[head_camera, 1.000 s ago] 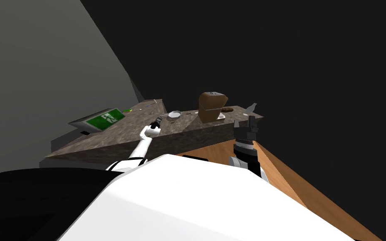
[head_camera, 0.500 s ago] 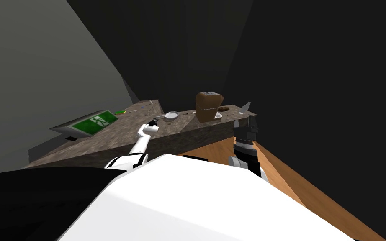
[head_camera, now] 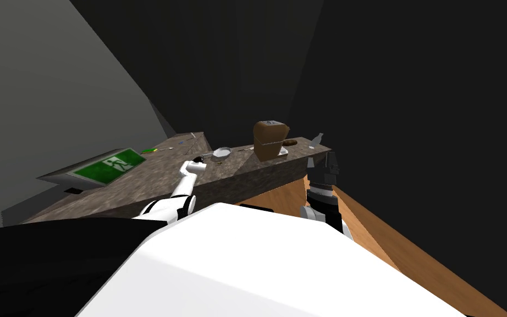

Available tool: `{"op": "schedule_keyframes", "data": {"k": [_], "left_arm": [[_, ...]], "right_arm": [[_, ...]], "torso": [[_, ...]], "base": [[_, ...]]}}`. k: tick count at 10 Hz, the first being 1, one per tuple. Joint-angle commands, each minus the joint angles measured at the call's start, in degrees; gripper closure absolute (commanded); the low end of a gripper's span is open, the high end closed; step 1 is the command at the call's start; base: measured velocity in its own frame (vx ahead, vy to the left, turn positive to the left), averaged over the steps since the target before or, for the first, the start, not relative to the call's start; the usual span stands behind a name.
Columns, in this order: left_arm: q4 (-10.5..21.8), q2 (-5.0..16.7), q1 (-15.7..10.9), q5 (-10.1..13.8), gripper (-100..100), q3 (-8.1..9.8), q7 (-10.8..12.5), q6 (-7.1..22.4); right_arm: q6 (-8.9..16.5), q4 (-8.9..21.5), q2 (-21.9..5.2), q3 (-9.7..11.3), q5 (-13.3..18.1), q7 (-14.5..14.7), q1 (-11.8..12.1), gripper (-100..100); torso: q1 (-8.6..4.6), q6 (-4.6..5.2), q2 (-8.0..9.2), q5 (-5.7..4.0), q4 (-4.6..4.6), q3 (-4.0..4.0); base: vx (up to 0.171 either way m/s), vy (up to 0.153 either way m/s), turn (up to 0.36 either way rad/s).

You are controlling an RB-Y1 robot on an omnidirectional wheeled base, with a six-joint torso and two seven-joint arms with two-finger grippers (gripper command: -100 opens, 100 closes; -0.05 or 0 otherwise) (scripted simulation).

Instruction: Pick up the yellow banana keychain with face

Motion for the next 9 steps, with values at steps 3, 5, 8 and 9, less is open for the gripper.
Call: {"op": "schedule_keyframes", "data": {"k": [3, 5, 8, 9], "left_arm": [[4.35, 1.06, -3.32, -0.36, -100, 2.53, -0.08, 5.25], [7.02, 1.76, -5.76, -0.66, -100, 4.26, -0.08, 8.36], [10.89, 2.42, -8.17, -0.94, -100, 5.99, -0.09, 12.34], [10.89, 2.42, -8.17, -0.94, -100, 5.99, -0.09, 13.79]], "right_arm": [[0.0, 0.0, 0.0, 0.0, 0.0, 0.0, 0.01, 0], [0.0, 0.0, 0.0, 0.0, 0.0, 0.0, 0.01, 0], [0.0, 0.0, 0.0, -0.01, 0.0, 0.0, 0.01, 0], [0.0, 0.0, 0.0, 0.0, 0.0, 0.0, 0.0, 0]], "torso": [[0.02, -0.05, 0.03, 0.01, 0.0, 0.01], [0.03, -0.05, 0.01, 0.02, -0.01, 0.0], [0.02, -0.06, 0.01, 0.02, -0.01, 0.0], [0.02, -0.03, -0.01, 0.01, -0.01, -0.01]], "base": [[0.012, 0.0, -0.08], [0.019, 0.001, -0.104], [0.018, 0.001, -0.061], [0.021, 0.007, -0.097]]}}
